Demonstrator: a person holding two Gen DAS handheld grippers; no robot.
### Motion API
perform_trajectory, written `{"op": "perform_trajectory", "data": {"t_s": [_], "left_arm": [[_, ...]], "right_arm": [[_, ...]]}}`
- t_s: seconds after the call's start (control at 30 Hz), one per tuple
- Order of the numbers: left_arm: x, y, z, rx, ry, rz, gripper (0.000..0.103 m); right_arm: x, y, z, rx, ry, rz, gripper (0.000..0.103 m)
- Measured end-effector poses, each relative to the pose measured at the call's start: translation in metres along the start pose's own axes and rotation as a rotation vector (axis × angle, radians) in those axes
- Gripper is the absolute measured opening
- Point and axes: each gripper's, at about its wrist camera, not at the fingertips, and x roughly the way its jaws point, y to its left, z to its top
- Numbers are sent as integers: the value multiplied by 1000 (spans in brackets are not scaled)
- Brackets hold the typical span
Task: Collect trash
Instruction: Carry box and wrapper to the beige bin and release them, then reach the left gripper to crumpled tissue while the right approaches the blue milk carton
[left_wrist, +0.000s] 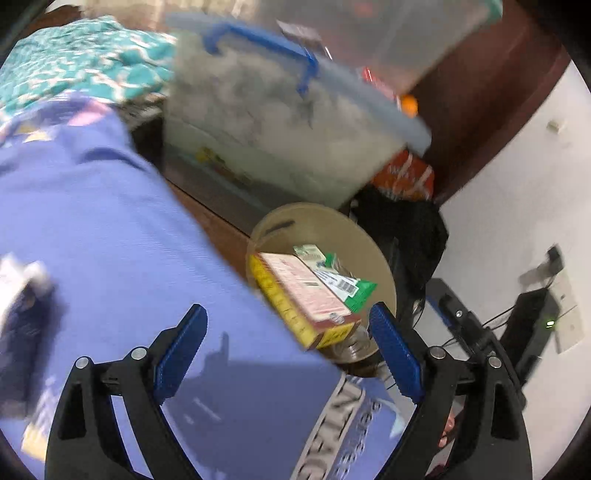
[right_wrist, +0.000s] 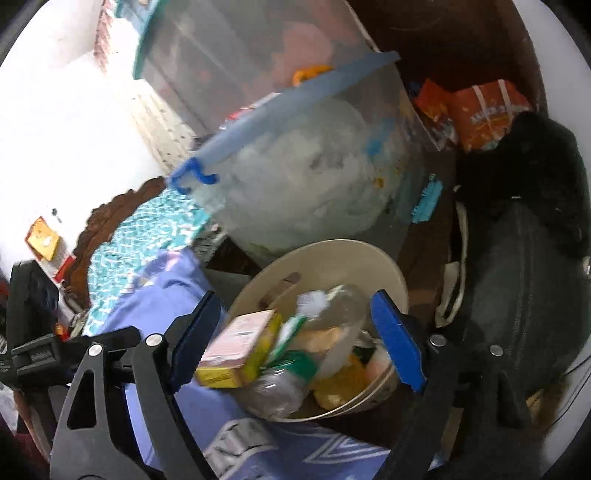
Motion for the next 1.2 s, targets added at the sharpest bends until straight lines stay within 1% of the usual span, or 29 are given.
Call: {"op": "perform_trajectory", "data": {"t_s": [0.07,0.13,0.17,0.2,0.27,0.3,0.33,0.37,0.47,0.53,0.6,0.63,0.67,0.7,0.77,0.83,0.9,0.97,1.0,1.03,1.07,1.1,1.13,1.17,1.2], "left_arm": [[-35,22,-9,-39,-57,9,85],[-71,44,-21,-79,-116,21,85],[-92,59,-28,-103,-157,48,85],[-107,70,-33,-122,-188,81,85],[-147,105,-49,-184,-258,194,85],[-159,118,-54,-211,-270,238,85],[-173,137,-62,-253,-274,304,84],[-182,151,-68,-282,-275,349,84],[-207,194,-92,-358,-277,508,84],[-206,208,-101,-372,-245,557,84],[-197,216,-106,-363,-200,558,85],[-189,218,-108,-349,-178,561,85],[-182,218,-107,-332,-161,568,85],[-177,218,-110,-319,-153,575,85],[-160,220,-107,-290,-129,591,86],[-151,224,-104,-274,-125,577,86],[-147,224,-103,-268,-128,575,86],[-143,226,-102,-261,-131,569,86],[-141,226,-102,-258,-130,564,84],[-139,226,-102,-252,-129,551,79],[-138,225,-102,-245,-127,525,68],[-135,225,-101,-243,-125,501,60],[-134,224,-101,-242,-117,475,43],[-134,222,-101,-240,-108,458,39],[-134,220,-101,-235,-108,470,37]], "right_arm": [[-4,16,-4,-23,22,42,83],[-5,36,-9,-60,56,88,80],[-5,47,-13,-87,75,110,76],[-5,57,-17,-109,92,124,74],[-1,87,-27,-177,145,169,66],[1,99,-32,-198,168,188,63],[5,114,-39,-224,202,215,62],[8,124,-43,-240,226,232,62],[27,168,-67,-291,338,295,62],[43,195,-82,-315,409,321,63],[59,220,-96,-333,459,316,65],[68,234,-104,-343,478,316,71],[74,243,-108,-347,486,313,80],[83,254,-114,-346,490,295,84],[100,270,-119,-321,501,262,86],[123,286,-126,-280,520,219,87],[136,298,-131,-264,515,183,88],[146,312,-138,-285,518,163,89],[147,318,-142,-298,520,157,90],[150,322,-146,-315,524,151,91],[152,328,-154,-348,526,127,91],[153,329,-158,-365,524,109,89],[153,328,-162,-374,529,99,88],[152,325,-164,-369,528,106,84],[148,321,-164,-360,524,122,76]]}}
